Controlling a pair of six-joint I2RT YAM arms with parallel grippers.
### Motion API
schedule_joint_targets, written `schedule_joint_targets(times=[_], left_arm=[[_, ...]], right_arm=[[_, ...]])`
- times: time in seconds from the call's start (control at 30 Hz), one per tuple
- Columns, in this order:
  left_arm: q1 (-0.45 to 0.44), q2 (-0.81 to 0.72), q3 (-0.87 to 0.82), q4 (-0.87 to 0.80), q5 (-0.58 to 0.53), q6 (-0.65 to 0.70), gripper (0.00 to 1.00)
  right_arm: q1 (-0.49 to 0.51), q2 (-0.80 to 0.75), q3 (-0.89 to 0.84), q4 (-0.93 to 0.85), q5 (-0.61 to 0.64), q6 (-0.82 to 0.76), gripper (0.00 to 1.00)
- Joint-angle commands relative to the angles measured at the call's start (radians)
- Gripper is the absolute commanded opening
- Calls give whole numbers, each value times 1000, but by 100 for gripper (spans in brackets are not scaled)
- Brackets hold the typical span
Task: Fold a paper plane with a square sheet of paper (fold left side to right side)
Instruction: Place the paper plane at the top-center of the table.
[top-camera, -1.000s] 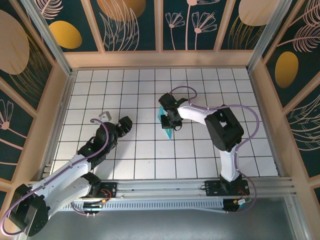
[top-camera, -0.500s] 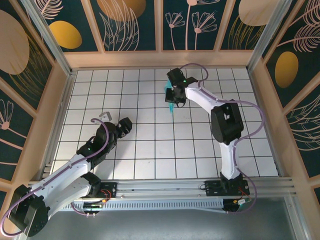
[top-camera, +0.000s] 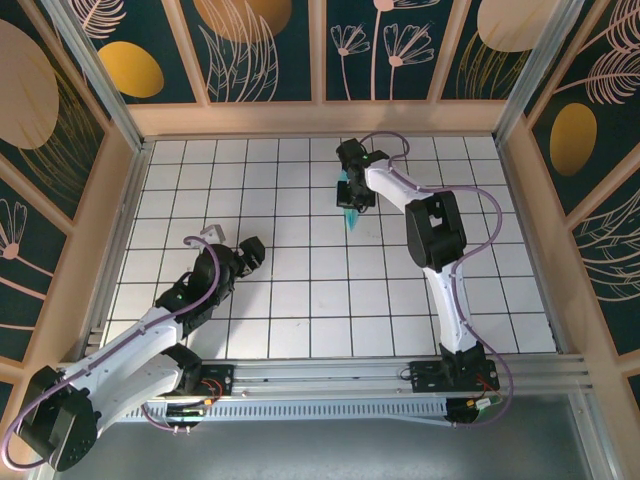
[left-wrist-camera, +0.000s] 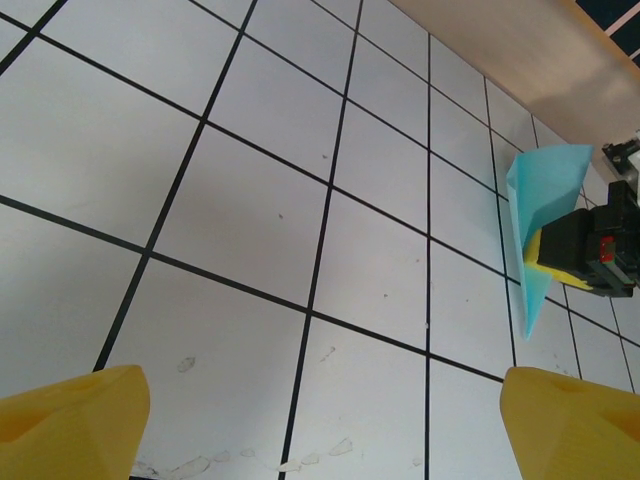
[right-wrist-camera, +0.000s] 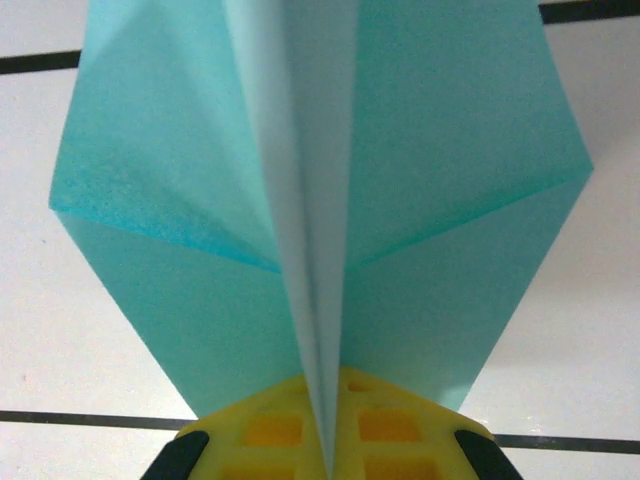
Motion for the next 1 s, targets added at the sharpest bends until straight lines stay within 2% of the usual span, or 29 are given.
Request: schedule_joint_targets(times=[0.0,0.3,0.53,0.97], left_arm=[[6,15,33,-12,10,9,90],[6,42,43,0,22,18,91],[6,45,50,0,20,22,91],[7,65,65,2,19,35,92]], right_arm=[[-5,31,35,-47,15,-29,0],[-5,59,44,-56,38,-36,1],[-6,60,37,-49,36,-39,18],[3,24,6,-41,60,-59,40]])
